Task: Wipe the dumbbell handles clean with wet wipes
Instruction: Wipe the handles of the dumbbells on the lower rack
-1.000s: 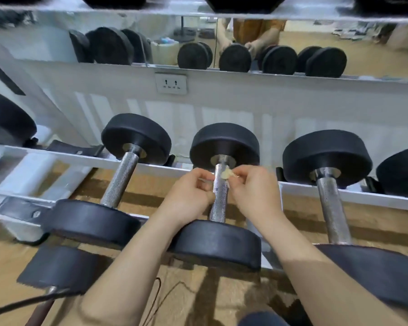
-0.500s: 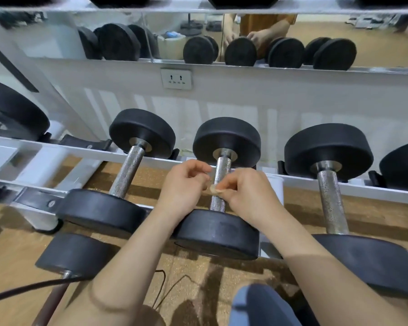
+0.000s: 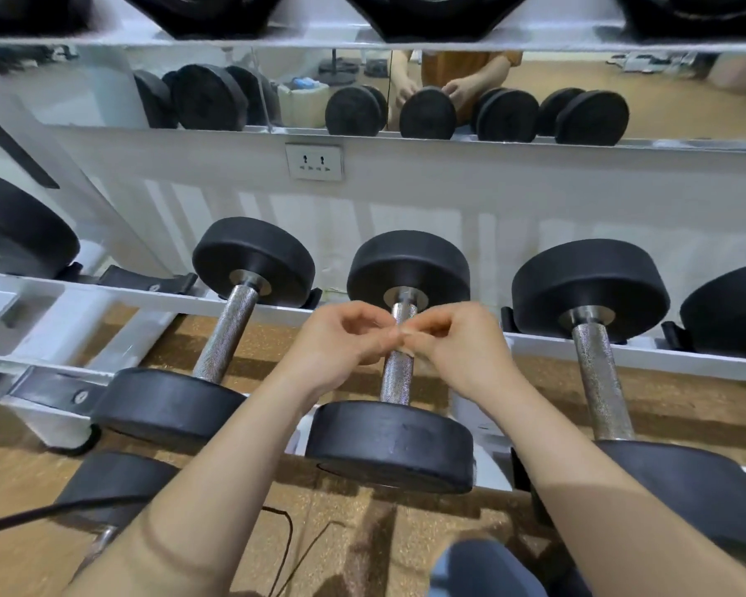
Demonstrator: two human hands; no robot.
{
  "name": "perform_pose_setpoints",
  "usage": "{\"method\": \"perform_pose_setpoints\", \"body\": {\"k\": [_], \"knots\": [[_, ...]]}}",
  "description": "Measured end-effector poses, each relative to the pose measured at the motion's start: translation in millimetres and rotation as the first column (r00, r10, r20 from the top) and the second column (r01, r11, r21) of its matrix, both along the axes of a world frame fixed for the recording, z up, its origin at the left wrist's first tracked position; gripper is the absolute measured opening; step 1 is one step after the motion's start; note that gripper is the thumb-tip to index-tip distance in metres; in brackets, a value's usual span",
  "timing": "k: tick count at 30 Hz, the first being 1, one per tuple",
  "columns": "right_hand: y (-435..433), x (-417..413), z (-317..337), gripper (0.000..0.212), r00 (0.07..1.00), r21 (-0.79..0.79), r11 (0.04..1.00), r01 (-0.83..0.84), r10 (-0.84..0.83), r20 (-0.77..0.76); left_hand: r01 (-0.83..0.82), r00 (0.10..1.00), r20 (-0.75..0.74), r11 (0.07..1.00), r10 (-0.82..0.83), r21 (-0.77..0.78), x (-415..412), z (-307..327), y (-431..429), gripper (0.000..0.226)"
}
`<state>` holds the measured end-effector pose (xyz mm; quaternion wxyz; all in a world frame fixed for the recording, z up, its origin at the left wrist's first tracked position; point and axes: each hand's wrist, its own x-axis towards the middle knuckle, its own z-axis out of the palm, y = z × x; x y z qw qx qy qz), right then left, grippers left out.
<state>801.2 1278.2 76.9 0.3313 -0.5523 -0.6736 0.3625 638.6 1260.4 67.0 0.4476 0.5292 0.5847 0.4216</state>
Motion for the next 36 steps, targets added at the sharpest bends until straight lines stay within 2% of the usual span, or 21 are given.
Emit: {"method": "perform_pose_setpoints", "body": {"k": [3,6,8,10,12,13,15,17,19,20,22,23,25,27,28,31,32,33,34,35,36], "knots": [[16.6,-8.7,-6.9,0.013,0.954,0.13,0.948,0.291,-0.278,-0.113,-0.038,0.999,-0.021,0.999,0.038,0.013,4.7,3.4,7.9,0.008],[18.4,-25.1,-21.0,0.006,0.929,0.211,0.905,0.37,-0.354,-0.112,-0.138,0.982,-0.129,0.99,0.141,0.037,11.2,8.5,22.3,0.019],[18.7,-26.4,-25.3,0.007,0.935,0.222,0.908,0.355,-0.35,-0.065,-0.161,0.972,-0.159,0.983,0.172,0.084,9.6,11.7,30.4,0.02],[21.0,-22.9,-23.6,0.014,0.95,0.241,0.925,0.295,-0.31,0.028,-0.12,0.972,-0.179,0.978,0.15,0.171,10.9,10.6,32.8,0.008],[20.8,-20.5,-19.1,0.022,0.963,0.251,0.943,0.22,-0.251,0.097,-0.009,0.928,-0.354,0.959,0.113,0.283,15.3,7.9,30.2,0.013],[19.1,-20.6,-18.1,0.028,0.975,0.252,0.952,0.175,-0.203,0.089,0.027,0.891,-0.437,0.948,0.121,0.318,15.2,6.5,29.6,0.018],[12.0,-24.7,-19.8,0.041,0.997,0.232,0.97,0.068,-0.076,0.024,0.018,0.87,-0.469,0.941,0.151,0.337,7.3,7.5,30.9,0.023],[9.3,-28.7,-24.4,0.049,1.0,0.204,0.979,-0.013,0.012,0.004,-0.01,0.857,-0.491,0.957,0.157,0.289,-1.3,2.3,31.9,0.024],[10.0,-29.5,-28.3,0.048,0.999,0.202,0.979,-0.008,-0.002,0.049,0.002,0.818,-0.566,0.983,0.105,0.184,-1.0,-5.2,30.7,0.02],[10.1,-28.2,-27.8,0.046,0.997,0.205,0.978,0.036,-0.047,0.054,-0.005,0.853,-0.517,0.992,0.069,0.123,0.3,-7.6,31.6,0.021],[8.7,-24.8,-23.9,0.045,0.989,0.182,0.974,0.131,-0.14,0.036,-0.035,0.957,-0.29,0.999,0.028,-0.022,6.7,0.5,35.1,0.036],[7.0,-23.3,-22.0,0.045,0.984,0.164,0.973,0.165,-0.173,0.037,-0.048,0.969,-0.247,0.997,0.031,-0.066,9.6,5.6,39.1,0.042],[5.9,-20.3,-21.2,0.043,0.966,0.125,0.959,0.256,-0.26,0.014,-0.039,0.923,-0.384,0.997,0.009,-0.071,16.8,12.6,48.6,0.053],[6.2,-18.0,-21.7,0.039,0.921,0.063,0.919,0.388,-0.383,-0.076,-0.033,0.816,-0.577,0.995,-0.027,-0.094,25.9,15.0,53.0,0.056],[5.8,-16.8,-22.3,0.038,0.896,0.044,0.899,0.435,-0.429,-0.112,-0.029,0.795,-0.604,0.992,-0.052,-0.123,27.9,15.1,54.2,0.054],[5.4,-17.4,-21.6,0.038,0.896,0.068,0.9,0.431,-0.418,-0.149,0.006,0.936,-0.336,0.962,-0.101,-0.272,28.7,18.5,51.6,0.045],[4.6,-18.3,-21.9,0.039,0.899,0.064,0.905,0.421,-0.407,-0.163,-0.002,0.938,-0.335,0.964,-0.09,-0.265,30.2,20.5,49.3,0.044],[5.1,-18.5,-22.9,0.04,0.889,0.027,0.905,0.424,-0.411,-0.203,-0.021,0.873,-0.482,0.981,-0.076,-0.192,31.6,21.3,47.6,0.046],[6.1,-18.5,-24.4,0.04,0.865,-0.047,0.904,0.426,-0.422,-0.272,-0.03,0.724,-0.689,0.995,-0.042,-0.092,34.3,20.3,43.9,0.046],[7.1,-18.4,-26.4,0.041,0.828,-0.131,0.901,0.414,-0.432,-0.357,-0.007,0.524,-0.851,1.0,0.022,0.022,38.3,21.6,35.4,0.043],[8.9,-18.5,-28.3,0.042,0.789,-0.194,0.898,0.395,-0.44,-0.429,0.057,0.346,-0.935,0.992,0.082,0.108,41.5,23.9,29.1,0.037]]}}
